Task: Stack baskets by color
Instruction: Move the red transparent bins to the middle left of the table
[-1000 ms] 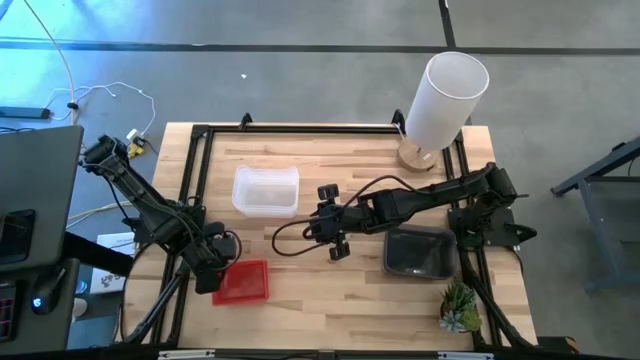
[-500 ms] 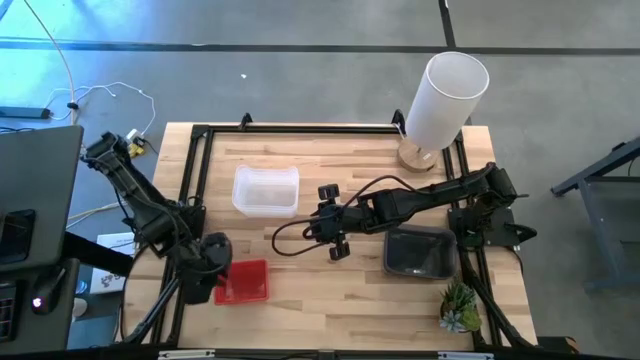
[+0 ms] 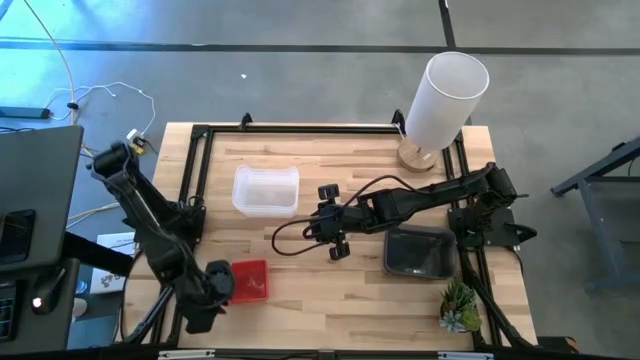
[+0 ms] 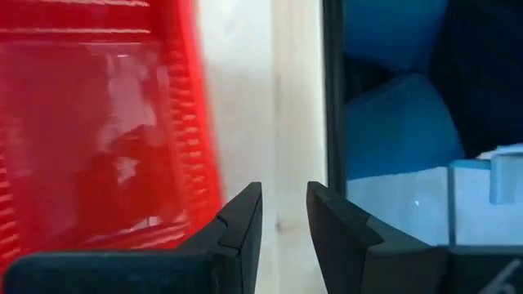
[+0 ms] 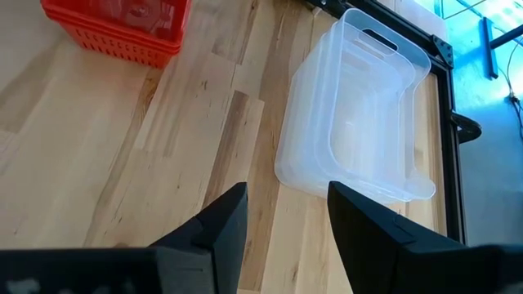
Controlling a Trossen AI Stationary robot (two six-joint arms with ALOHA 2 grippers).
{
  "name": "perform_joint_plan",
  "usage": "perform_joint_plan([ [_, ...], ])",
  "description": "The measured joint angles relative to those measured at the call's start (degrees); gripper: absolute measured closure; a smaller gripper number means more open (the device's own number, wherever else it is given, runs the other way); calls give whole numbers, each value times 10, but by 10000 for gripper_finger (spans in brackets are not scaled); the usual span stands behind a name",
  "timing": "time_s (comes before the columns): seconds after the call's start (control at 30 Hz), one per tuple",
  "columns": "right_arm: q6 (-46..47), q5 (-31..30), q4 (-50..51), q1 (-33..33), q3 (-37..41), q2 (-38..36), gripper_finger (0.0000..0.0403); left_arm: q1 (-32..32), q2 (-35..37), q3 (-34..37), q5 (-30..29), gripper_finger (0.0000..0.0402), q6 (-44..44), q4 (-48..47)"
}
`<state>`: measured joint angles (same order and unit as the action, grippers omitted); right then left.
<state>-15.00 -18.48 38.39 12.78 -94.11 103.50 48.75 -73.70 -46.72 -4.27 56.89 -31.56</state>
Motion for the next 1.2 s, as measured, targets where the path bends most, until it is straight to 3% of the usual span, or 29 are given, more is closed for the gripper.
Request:
perform_joint_plan([
  [0.27, 0, 0, 3, 0, 0, 0, 245, 14, -65, 0, 20, 317, 54, 57],
  [0.67, 21, 2, 4, 0, 0, 0, 245, -4, -129, 0, 36, 317, 59, 3],
  [1.2, 21, 2, 6, 0, 0, 0, 245, -106, -131, 0, 19, 316, -54, 24],
])
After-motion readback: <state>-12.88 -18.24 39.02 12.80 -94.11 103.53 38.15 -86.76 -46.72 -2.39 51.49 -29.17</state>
